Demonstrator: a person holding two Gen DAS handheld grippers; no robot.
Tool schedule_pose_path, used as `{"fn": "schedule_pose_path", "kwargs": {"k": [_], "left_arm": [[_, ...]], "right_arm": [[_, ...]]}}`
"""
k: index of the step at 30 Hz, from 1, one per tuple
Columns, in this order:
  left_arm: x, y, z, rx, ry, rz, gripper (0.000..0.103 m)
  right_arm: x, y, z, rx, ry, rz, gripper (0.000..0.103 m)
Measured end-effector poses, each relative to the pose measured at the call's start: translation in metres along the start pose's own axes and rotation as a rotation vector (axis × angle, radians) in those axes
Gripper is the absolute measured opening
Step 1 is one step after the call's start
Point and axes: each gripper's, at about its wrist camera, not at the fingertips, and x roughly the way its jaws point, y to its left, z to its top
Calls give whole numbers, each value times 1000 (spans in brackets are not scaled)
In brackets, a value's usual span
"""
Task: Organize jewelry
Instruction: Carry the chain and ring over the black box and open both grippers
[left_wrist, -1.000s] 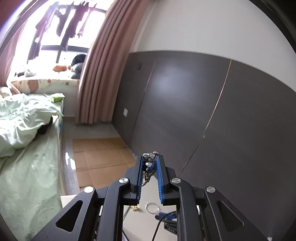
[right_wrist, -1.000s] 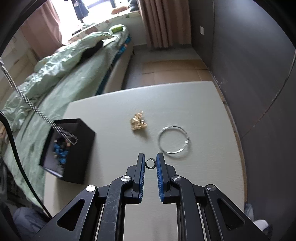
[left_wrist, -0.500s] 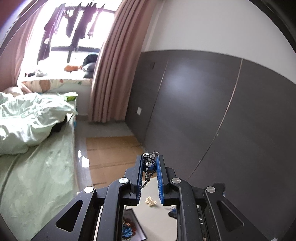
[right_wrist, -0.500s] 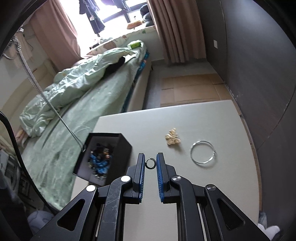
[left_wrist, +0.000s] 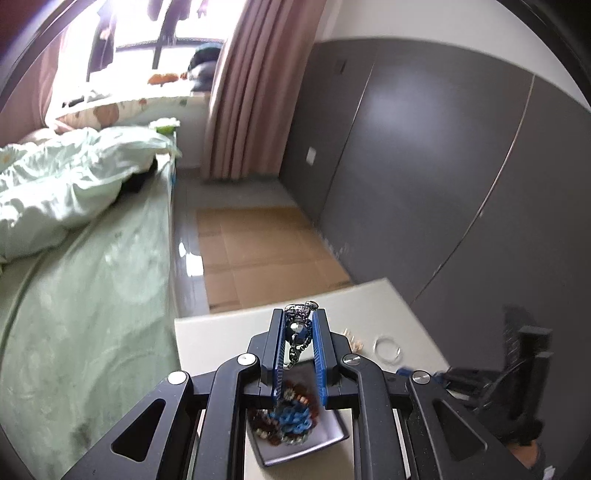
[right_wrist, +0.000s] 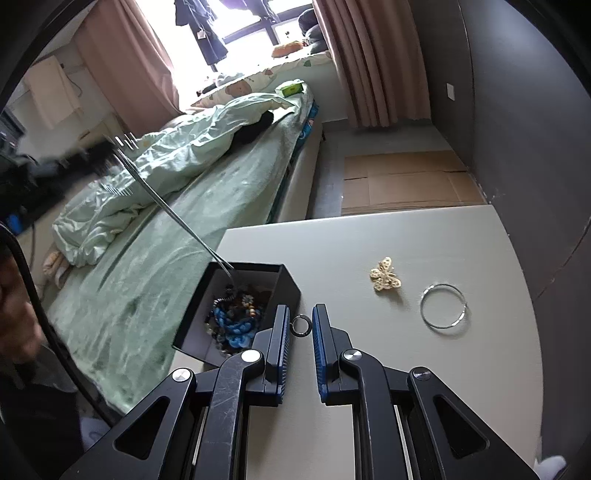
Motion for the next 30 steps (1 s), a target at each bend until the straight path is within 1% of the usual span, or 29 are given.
{"fn": "schedule_pose_path", "kwargs": {"k": [4, 5, 6, 9, 11, 12, 13, 14, 15, 16, 22, 29, 30], "left_arm": [[23, 2, -11, -6, 99, -12, 15], [30, 4, -15, -13, 132, -7, 15], [34, 4, -16, -15, 148, -1, 15], [48, 12, -22, -41, 211, 49, 20], [49, 19, -24, -75, 229, 58, 26], [49, 21, -25, -81, 227, 57, 33], [45, 24, -26, -94, 217, 54, 47], [43, 26, -27, -99, 207, 58, 55], [38, 28, -29, -103, 189, 66, 66], [37, 29, -30, -104, 179, 71, 69], [31, 38, -37, -123, 168, 79, 70], [28, 44, -37, -136, 154, 71, 70], [28, 44, -37, -139, 153, 70, 70]], "right_arm": [[-1, 3, 2, 20, -24, 22, 14], [-1, 4, 3, 25, -30, 28, 14], [-1, 4, 3, 31, -35, 35, 14], [2, 9, 6, 42, -48, 59, 14], [6, 12, 7, 46, -53, 74, 14], [7, 13, 7, 46, -55, 81, 14], [9, 16, 8, 45, -56, 88, 14], [12, 19, 8, 44, -56, 96, 14], [13, 20, 8, 43, -54, 101, 14], [15, 23, 9, 42, -51, 109, 14], [32, 33, 11, 51, -26, 158, 14], [46, 41, 25, 47, -25, 171, 14], [48, 41, 27, 48, -17, 173, 21]]}}
